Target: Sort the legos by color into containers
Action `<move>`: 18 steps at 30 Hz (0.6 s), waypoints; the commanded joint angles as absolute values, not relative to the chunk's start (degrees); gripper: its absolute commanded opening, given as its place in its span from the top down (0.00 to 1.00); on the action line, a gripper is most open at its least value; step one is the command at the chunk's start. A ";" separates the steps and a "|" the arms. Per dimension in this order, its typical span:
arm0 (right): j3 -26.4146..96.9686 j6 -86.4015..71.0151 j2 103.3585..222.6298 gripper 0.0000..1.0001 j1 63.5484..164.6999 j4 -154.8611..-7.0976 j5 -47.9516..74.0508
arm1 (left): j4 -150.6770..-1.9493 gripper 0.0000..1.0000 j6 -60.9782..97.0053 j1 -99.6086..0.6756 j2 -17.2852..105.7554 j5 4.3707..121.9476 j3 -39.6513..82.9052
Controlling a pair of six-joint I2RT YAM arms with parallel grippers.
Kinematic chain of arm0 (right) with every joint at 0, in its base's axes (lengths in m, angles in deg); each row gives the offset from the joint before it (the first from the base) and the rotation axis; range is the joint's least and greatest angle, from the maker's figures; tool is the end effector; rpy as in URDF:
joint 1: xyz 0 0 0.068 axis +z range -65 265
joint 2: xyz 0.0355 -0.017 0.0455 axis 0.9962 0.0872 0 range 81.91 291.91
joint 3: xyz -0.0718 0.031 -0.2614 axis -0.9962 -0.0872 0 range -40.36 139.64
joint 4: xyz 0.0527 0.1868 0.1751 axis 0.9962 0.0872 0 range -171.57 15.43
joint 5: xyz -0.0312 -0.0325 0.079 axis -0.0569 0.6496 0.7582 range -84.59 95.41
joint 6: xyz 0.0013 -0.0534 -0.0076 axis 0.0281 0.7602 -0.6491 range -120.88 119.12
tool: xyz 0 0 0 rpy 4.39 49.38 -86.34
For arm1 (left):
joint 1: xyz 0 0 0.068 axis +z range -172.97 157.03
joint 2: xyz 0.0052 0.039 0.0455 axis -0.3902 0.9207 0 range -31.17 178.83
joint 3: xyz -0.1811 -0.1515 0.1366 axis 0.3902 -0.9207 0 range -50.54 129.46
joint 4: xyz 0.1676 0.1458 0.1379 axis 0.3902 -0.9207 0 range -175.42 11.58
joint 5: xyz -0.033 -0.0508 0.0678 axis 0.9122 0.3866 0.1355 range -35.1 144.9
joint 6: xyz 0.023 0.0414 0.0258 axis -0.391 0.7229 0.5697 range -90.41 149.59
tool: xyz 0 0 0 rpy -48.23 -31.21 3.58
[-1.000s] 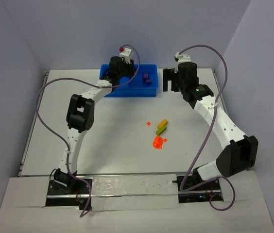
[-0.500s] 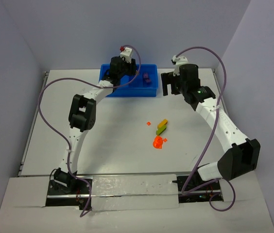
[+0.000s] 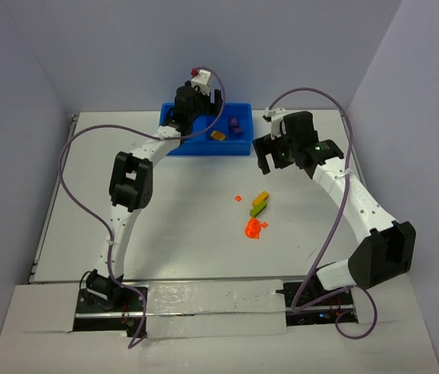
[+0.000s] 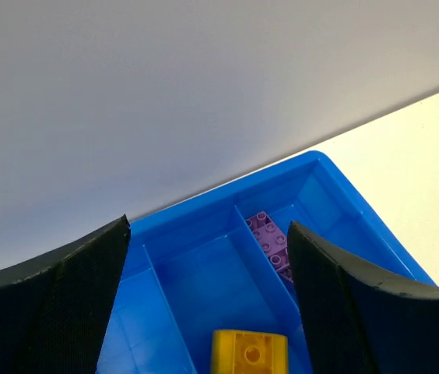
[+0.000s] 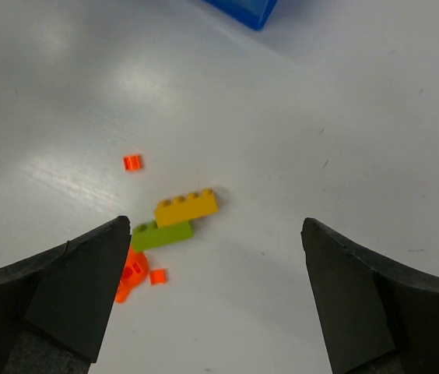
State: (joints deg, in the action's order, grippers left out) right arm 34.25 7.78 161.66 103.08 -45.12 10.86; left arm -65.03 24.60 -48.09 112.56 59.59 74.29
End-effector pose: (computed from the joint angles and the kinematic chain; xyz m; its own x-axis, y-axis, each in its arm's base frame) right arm 0.2882 0.0976 0.3385 -0.5672 -0.3428 -0.7488 -0.4672 0.8827 -0.0502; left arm 0.5357 -0.2544 0.2367 -0.1298 -0.0349 -0.9909 0.4874 0.8680 -0.0945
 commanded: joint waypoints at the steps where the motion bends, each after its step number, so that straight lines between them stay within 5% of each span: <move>1: 33.80 19.61 161.63 0.03 102.75 -37.13 15.53 | -69.87 0.03 26.03 -48.02 101.68 66.37 74.30; 9: 22.72 70.15 154.33 0.06 96.24 -33.03 32.02 | -68.23 0.01 12.83 -39.09 83.49 115.36 55.94; 18: 30.50 98.47 170.88 0.17 95.37 -24.74 35.31 | -83.69 0.01 23.88 -37.75 67.13 115.06 41.46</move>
